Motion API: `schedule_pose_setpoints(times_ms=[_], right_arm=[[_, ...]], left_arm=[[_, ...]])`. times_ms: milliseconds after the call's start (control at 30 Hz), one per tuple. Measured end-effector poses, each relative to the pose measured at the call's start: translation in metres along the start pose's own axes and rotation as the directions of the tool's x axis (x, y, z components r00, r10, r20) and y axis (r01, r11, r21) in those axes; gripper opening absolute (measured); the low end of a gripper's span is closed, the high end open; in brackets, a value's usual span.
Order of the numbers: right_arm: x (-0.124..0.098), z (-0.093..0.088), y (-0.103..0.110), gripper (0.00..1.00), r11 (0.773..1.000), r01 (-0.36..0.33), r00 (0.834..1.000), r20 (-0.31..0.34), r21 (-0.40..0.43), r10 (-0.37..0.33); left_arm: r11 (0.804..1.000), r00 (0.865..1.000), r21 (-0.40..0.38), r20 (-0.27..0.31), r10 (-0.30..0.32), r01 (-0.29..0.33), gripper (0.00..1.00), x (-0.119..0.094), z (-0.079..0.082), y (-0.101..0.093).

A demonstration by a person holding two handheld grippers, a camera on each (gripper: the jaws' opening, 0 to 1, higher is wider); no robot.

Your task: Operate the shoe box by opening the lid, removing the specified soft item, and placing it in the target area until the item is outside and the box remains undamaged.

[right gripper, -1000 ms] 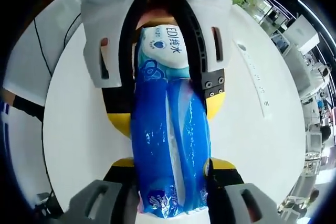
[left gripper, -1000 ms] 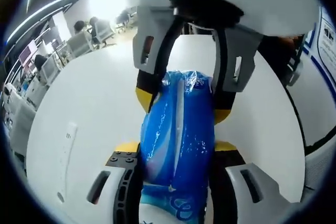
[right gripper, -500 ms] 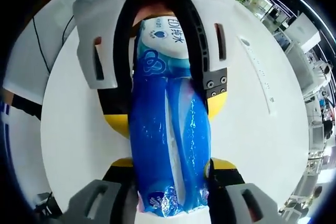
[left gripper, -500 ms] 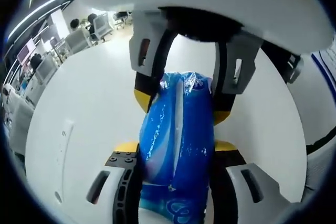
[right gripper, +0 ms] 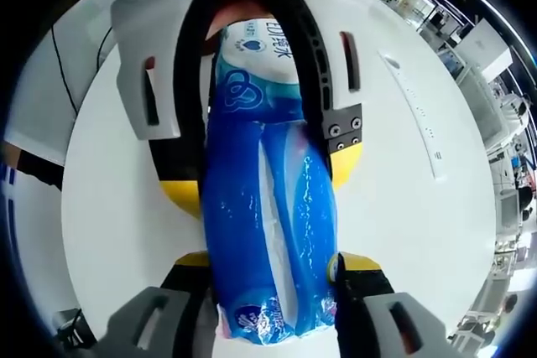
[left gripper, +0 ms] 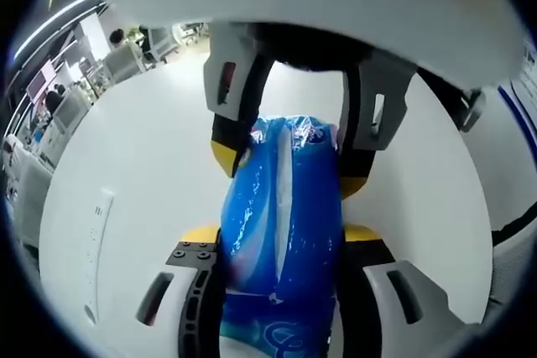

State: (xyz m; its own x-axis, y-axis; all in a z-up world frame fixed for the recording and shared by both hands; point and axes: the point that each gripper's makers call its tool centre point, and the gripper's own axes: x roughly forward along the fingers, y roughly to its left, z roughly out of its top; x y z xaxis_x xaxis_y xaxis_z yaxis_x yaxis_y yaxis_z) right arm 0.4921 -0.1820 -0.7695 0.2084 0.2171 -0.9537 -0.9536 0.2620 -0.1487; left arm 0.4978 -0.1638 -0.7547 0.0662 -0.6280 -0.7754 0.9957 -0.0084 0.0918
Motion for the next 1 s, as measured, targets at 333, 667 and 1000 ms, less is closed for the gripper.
schedule_pose_setpoints(times_ms=[333, 667, 1000], right_arm=[[0.003, -0.004, -0.001, 0.55, 1.000, 0.013, 1.000, -0.005, 0.012, -0.013], [0.003, -0.006, -0.003, 0.57, 0.999, 0.027, 1.000, -0.004, 0.037, -0.027], [0.000, -0.006, -0.003, 0.58, 0.998, 0.045, 0.999, -0.014, 0.038, -0.044]], left_arm=[[1.000, 1.000, -0.003, -0.015, -0.005, 0.004, 0.54, 0.002, -0.007, -0.001], [1.000, 1.000, 0.005, -0.022, 0.000, 0.000, 0.55, 0.000, -0.009, 0.000], [1.000, 0.999, 0.010, -0.032, 0.000, 0.001, 0.57, -0.007, -0.012, 0.001]])
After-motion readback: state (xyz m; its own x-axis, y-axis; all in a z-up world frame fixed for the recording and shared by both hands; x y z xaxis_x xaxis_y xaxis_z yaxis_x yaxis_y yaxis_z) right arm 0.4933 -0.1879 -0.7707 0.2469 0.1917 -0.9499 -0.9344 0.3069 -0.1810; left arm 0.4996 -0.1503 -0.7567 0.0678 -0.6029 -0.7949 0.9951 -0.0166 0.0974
